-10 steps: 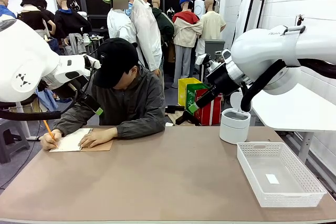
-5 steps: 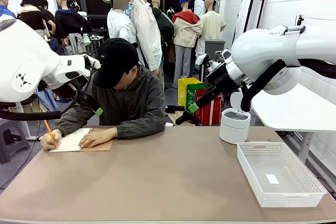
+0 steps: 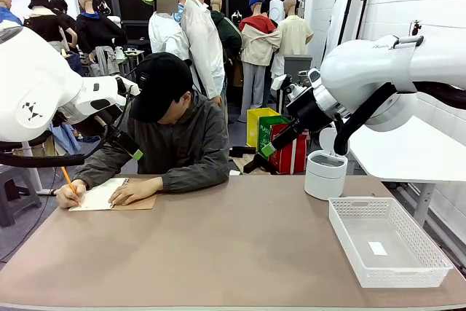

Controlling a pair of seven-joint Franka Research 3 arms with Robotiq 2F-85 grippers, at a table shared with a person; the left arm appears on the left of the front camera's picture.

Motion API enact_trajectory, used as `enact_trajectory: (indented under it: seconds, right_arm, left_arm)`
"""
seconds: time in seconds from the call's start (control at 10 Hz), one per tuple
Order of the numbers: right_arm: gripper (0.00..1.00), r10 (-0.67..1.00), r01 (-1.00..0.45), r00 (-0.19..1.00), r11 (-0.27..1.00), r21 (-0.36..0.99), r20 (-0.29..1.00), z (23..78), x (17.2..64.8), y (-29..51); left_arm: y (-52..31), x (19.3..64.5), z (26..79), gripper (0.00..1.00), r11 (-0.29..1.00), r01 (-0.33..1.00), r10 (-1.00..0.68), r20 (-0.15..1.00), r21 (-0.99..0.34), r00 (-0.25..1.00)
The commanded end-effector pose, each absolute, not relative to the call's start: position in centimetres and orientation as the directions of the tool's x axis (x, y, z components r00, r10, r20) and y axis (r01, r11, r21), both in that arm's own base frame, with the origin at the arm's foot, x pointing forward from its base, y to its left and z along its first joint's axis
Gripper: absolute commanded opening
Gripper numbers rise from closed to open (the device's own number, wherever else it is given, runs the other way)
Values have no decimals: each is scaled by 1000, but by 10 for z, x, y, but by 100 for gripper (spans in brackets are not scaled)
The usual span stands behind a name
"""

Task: Sort the paper based on its condition.
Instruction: If a person hands you a paper, place it in the Organizing basket , and if it's crumpled, put it in the Trash can.

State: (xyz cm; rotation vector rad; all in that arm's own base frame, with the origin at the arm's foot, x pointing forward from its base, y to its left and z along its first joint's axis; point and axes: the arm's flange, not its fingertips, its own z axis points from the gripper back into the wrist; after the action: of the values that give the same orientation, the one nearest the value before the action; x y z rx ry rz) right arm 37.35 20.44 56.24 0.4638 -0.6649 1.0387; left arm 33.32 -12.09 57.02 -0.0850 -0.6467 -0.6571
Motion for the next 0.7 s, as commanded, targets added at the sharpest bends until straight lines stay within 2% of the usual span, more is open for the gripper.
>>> enact_trajectory:
  seconds: [0.0,0.6]
  right_arm:
    - [100,635,-898,341,438,41,694,561,373,204]
    - [100,635,-898,341,438,41,694,561,373,204]
  left_arm:
    - [-120,333,570,100,796,593,-542,583,124,605]
    - [-120,333,570,100,796,593,-542,583,124,605]
